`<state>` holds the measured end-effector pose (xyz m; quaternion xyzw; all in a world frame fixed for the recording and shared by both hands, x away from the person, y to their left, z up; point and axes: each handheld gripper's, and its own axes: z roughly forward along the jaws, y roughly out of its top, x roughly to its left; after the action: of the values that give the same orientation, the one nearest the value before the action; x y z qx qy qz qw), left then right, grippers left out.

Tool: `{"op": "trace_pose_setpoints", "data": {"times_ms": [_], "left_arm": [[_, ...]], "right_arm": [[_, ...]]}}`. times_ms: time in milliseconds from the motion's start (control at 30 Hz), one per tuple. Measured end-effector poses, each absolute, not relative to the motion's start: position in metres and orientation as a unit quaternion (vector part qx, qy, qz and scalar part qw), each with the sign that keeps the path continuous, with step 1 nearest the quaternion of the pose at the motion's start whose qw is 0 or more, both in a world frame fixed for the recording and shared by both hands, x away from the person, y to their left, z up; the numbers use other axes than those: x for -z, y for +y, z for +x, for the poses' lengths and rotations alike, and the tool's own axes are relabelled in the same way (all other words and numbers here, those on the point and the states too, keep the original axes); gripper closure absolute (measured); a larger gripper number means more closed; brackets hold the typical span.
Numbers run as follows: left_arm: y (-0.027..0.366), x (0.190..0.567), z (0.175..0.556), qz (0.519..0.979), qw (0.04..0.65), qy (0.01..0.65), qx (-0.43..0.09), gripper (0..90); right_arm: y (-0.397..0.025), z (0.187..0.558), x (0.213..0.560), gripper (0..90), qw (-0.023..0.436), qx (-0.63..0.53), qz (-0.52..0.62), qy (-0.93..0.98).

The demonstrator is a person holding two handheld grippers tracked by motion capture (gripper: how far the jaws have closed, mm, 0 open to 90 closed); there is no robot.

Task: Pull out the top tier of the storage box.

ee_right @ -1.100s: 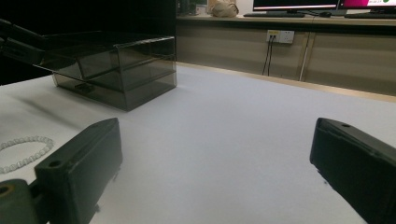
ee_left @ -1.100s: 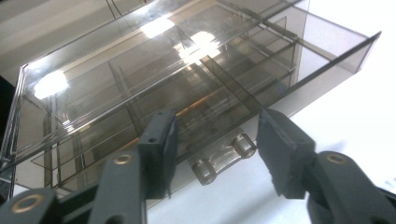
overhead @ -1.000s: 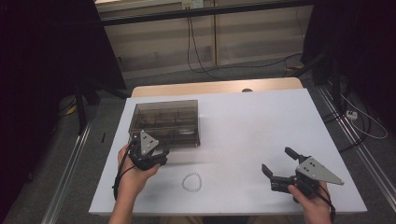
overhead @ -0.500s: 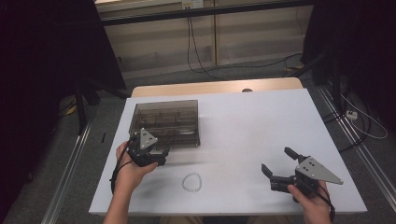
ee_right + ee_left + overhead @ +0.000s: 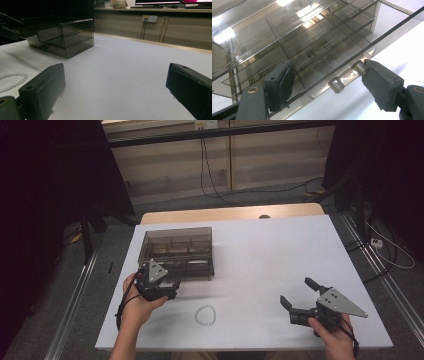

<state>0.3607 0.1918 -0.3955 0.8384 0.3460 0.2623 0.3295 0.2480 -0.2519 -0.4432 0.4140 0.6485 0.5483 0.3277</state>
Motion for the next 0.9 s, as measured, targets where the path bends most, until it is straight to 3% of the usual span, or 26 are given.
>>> {"op": "trace_pose_setpoints", "data": {"times_ms": [900], "left_arm": [[0.1904, 0.395, 0.351, 0.835, 0.328, 0.349, -0.27, 28.0]], "right_arm": [[-0.2504, 0.2479, 0.4429, 1.8, 0.328, -0.547, 0.412, 0.65]]}}
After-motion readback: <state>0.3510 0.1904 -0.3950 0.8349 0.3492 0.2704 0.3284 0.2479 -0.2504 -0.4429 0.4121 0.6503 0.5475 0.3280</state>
